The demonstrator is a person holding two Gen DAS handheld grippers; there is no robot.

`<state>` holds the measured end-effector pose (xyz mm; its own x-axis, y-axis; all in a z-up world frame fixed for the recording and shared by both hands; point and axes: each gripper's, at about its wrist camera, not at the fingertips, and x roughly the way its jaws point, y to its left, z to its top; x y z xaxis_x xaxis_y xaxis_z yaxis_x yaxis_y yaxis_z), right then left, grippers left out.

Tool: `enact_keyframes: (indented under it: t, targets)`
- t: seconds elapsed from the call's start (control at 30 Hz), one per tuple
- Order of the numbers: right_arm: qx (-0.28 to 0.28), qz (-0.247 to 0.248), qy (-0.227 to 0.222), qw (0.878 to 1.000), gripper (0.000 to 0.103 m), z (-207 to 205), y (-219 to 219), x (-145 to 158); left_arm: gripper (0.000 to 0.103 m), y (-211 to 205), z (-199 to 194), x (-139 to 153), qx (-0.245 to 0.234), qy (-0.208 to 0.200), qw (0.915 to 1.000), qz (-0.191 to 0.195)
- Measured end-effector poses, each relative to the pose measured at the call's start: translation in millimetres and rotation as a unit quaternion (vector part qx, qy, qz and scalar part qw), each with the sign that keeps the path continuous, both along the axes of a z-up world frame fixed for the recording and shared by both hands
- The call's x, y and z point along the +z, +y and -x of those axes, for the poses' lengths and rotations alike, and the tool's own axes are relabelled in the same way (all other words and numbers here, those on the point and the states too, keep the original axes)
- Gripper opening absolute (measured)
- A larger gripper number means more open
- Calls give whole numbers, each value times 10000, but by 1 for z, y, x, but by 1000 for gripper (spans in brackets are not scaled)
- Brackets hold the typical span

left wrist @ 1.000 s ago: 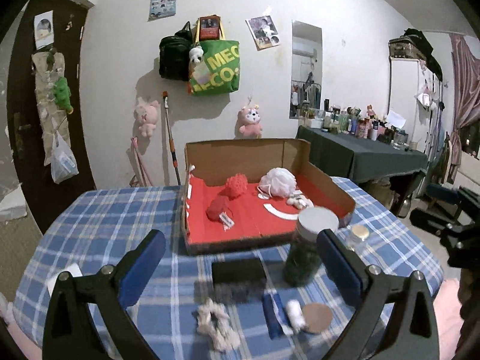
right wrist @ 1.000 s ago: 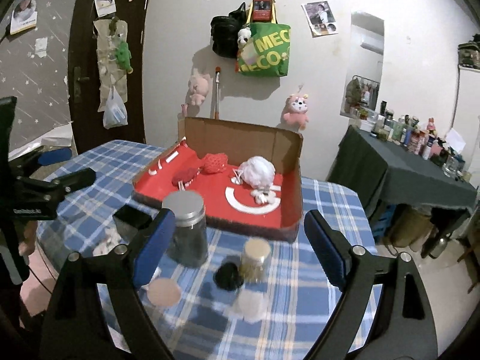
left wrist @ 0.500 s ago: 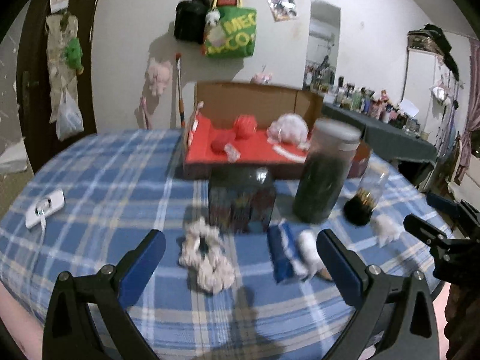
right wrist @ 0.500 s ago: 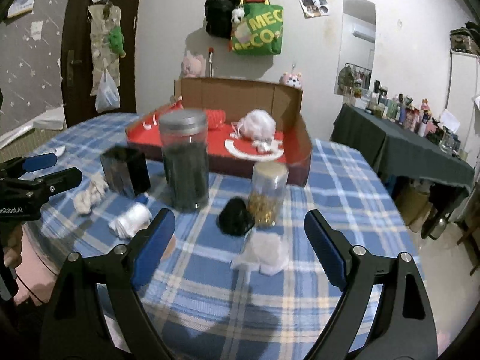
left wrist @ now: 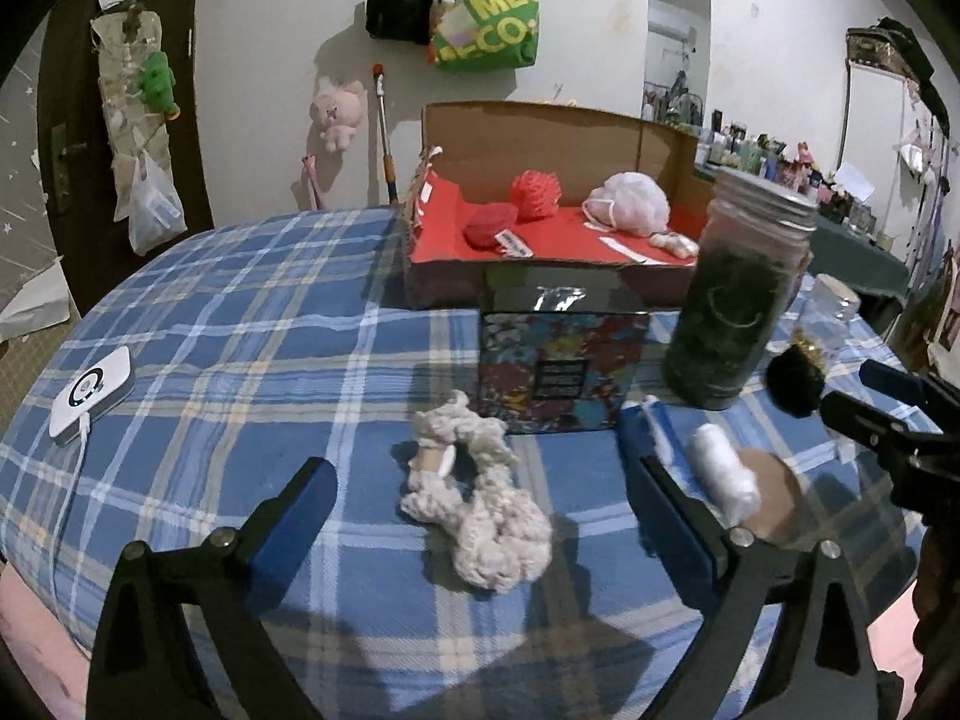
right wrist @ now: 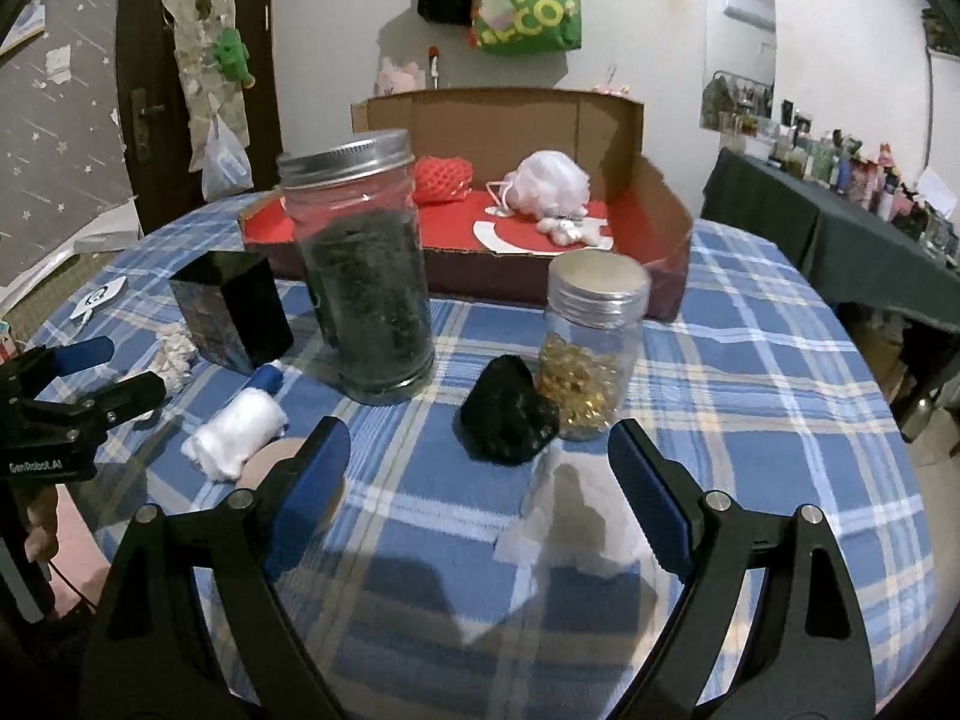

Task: Organize soft objects
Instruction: 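Grasp the white crocheted scrunchie with the left tool while the right tool grasps the black pompom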

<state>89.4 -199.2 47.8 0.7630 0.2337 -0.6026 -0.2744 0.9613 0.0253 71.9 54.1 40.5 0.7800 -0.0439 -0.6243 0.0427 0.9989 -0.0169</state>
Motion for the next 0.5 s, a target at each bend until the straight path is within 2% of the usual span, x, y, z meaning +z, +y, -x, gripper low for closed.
enact_keyframes:
  t: [0.1,0.23,0.3,0.33,0.4,0.43,0.47,0.5]
  targets:
    - [15,72,169,9998,77,-11,5,-4,90,6,-10,-5,23,177,9998,12]
    - [-24,136,411,9991,58,-24,7,-11,78,9,-19,-11,-48,390,9992,26]
    - [-17,174,468,9987,55,-27,9,-13,65,8,-23,-15,-143,484,9987,46]
    - [-15,177,501,9986,53,-28,9,-14,53,9,-24,-17,-211,554,9982,87]
    - [-38,193,556,9983,43,-30,8,-15,45,8,-24,-18,-294,521,9982,88]
    - [-41,193,570,9982,32,-30,8,-15,35,8,-24,-17,-361,522,9979,123]
    - [11,149,598,9981,23,-30,7,-15,32,8,-24,-16,-394,544,9976,178]
    - [57,124,636,9979,20,-31,7,-15,31,9,-23,-15,-395,548,9974,238]
